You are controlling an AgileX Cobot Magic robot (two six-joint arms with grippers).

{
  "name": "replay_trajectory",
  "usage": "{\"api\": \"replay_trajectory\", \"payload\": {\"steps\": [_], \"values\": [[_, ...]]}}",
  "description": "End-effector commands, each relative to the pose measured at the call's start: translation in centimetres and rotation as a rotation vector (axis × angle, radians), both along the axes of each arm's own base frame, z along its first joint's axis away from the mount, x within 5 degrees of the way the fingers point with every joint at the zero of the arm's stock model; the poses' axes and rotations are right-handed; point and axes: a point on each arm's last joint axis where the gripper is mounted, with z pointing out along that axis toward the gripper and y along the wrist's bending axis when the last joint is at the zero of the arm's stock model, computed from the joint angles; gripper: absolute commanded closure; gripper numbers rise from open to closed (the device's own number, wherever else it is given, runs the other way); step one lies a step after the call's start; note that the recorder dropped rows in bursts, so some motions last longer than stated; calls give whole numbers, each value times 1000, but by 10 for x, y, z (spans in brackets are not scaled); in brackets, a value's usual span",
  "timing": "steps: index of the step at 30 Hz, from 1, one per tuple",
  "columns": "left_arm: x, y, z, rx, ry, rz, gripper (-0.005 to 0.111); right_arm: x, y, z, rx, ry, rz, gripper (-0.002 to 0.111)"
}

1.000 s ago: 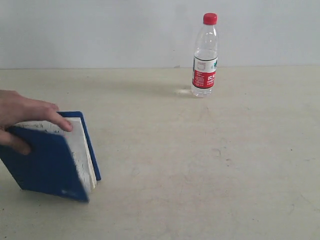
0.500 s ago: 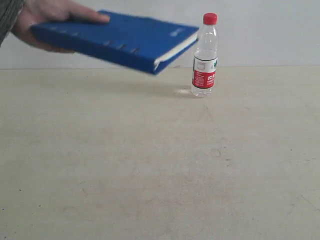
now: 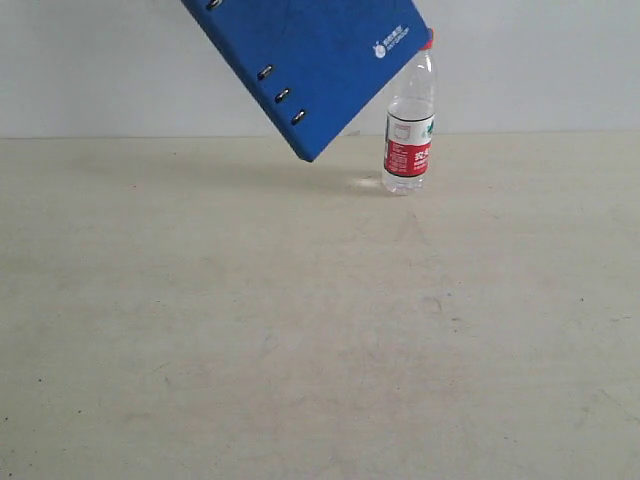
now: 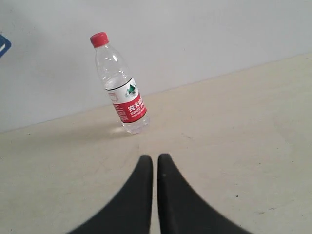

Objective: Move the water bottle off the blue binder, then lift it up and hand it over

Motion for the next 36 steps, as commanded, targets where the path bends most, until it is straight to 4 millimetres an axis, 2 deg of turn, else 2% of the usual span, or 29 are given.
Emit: {"api": "replay_trajectory", "payload": {"steps": [1, 7, 10, 12, 14, 16, 19, 22, 25, 28, 29, 33, 36], "values": [[0, 0, -1, 8, 2, -1, 102, 0, -1, -1, 19, 5, -13, 108], [0, 0, -1, 8, 2, -1, 102, -4, -1, 2, 29, -28, 0, 108], [0, 0, -1, 8, 2, -1, 102, -18, -6, 14, 48, -157, -10, 108], [0, 0, -1, 8, 2, -1, 102, -32, -17, 17, -9, -291, -93, 108], [0, 0, -1, 8, 2, -1, 102, -45, -21, 15, -76, -388, -105, 108], [0, 0, -1, 7, 2, 0, 102, -45, -24, 6, -164, -388, -142, 108], [0, 0, -1, 7, 2, -1, 102, -41, -20, -15, -327, -338, -99, 108], [0, 0, -1, 7, 2, -6, 102, -41, -14, -17, -372, -330, -29, 108], [0, 0, -1, 7, 2, -6, 102, -41, -13, -17, -339, -324, -18, 108], [0, -1, -1, 8, 1, -10, 102, -42, -11, -16, -51, -299, -9, 108], [0, -1, -1, 8, 1, -10, 102, -42, -11, -15, -78, -322, -3, 108], [0, -1, -1, 8, 1, -10, 102, -43, -5, -13, 49, -329, 64, 108], [0, -1, -1, 7, 2, -7, 102, -43, -1, -26, 18, -188, 108, 108]]}}
